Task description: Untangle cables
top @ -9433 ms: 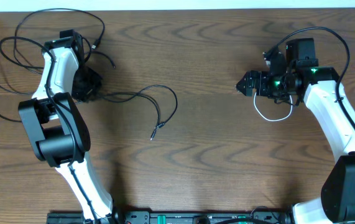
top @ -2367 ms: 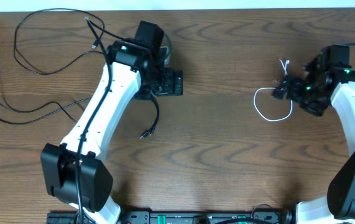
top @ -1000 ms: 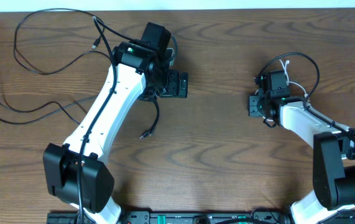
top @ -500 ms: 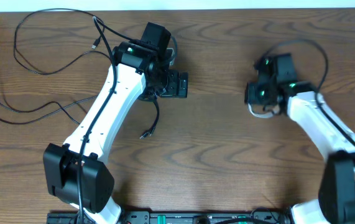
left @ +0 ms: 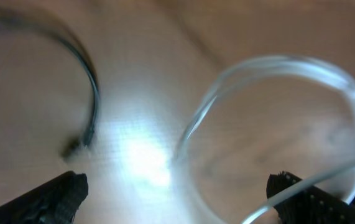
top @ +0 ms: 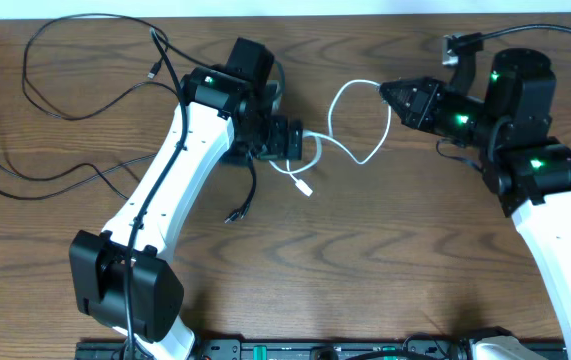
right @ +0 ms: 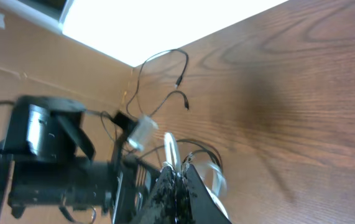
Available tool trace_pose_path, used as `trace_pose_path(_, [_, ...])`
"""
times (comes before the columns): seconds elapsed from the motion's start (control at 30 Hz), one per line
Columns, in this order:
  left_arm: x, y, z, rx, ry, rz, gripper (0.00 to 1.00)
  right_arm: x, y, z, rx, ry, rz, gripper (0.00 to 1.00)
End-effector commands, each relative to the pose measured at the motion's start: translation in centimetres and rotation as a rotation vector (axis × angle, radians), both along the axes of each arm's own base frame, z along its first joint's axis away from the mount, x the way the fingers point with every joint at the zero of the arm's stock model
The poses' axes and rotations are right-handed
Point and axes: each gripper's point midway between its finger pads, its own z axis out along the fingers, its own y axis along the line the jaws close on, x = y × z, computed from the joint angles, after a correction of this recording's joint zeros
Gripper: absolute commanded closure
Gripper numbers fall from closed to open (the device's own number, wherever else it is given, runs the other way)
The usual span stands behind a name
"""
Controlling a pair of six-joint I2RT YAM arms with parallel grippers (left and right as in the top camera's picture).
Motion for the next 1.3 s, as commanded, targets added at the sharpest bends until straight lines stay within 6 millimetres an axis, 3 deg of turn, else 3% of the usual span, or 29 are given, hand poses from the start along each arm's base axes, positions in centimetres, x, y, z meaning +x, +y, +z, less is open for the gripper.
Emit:
trace_pose_path(0.0, [-1.3,-1.7,1.1,-0.116,0.064,0.010,0.02,0.7,-2.3,-0.9,-0.044,0.063,-0.149,0.98])
trace_pose_path(0.1, [-2.6,-2.1,1.4,-0.148,0.120,0.001,0.02,0.0,-1.4,-0.7,-0.015,0.069,-0.091,0.98])
trace_pose_path(0.27, [-4.5,-5.5,3.8,-0.396,0.166,-0.157,0.02,0.4,-1.6,-0.7,0.066,0.148,-0.161,0.98])
trace_pose_path(0.4, [-3.6,-5.4,3.6,-0.378,0.100,-0.199,0.02,1.1,-2.2,-0.3,0.043,0.104,-0.197,0.98])
trace_pose_path(0.43, [-3.2,-4.9,3.1,-0.339,0.086,-0.186,0.02,1.4,-2.9,-0.5,0.002,0.079,-0.216,0.95])
trace_pose_path(0.53, [-3.1,-4.9,3.1,-0.332,0.092,-0.161,0.02,1.8,-4.7,-1.5,-0.076,0.075,-0.276,0.63])
trace_pose_path(0.57, [-3.1,-5.0,3.1,-0.332,0.094,-0.162,0.02,2.0,-5.9,-2.0,-0.102,0.089,-0.317,0.53])
trace_pose_path(0.63, [-3.4,-5.6,3.0,-0.332,0.093,-0.180,0.02,2.1,-8.2,-2.7,-0.116,0.121,-0.381,0.53])
trace_pose_path(0.67, [-3.6,-6.4,2.9,-0.333,0.090,-0.203,0.02,2.2,-10.5,-3.2,-0.119,0.151,-0.439,0.47])
trace_pose_path(0.77, [-3.9,-8.4,2.4,-0.327,0.074,-0.237,0.02,1.8,-14.8,-4.4,-0.152,0.198,-0.526,0.37])
trace_pose_path(0.87, [-3.4,-9.6,1.3,-0.244,0.036,-0.199,0.02,0.4,-18.4,-6.0,-0.254,0.237,-0.547,0.28])
trace_pose_path(0.93, [-2.9,-9.8,0.5,-0.167,-0.001,-0.167,0.02,-1.0,-19.6,-7.3,-0.324,0.275,-0.522,0.25])
trace_pose_path(1.07, [-1.5,-8.3,-0.6,0.005,-0.070,-0.026,0.02,-4.4,-19.3,-10.9,-0.450,0.404,-0.377,0.18])
trace_pose_path(1.2, [0.1,-7.0,-0.6,0.029,-0.094,0.089,0.02,-6.8,-16.8,-15.1,-0.494,0.487,-0.185,0.04])
trace_pose_path(1.27, [0.6,-6.2,-0.7,0.031,-0.092,0.113,0.02,-7.6,-16.1,-17.0,-0.518,0.508,-0.128,0.01])
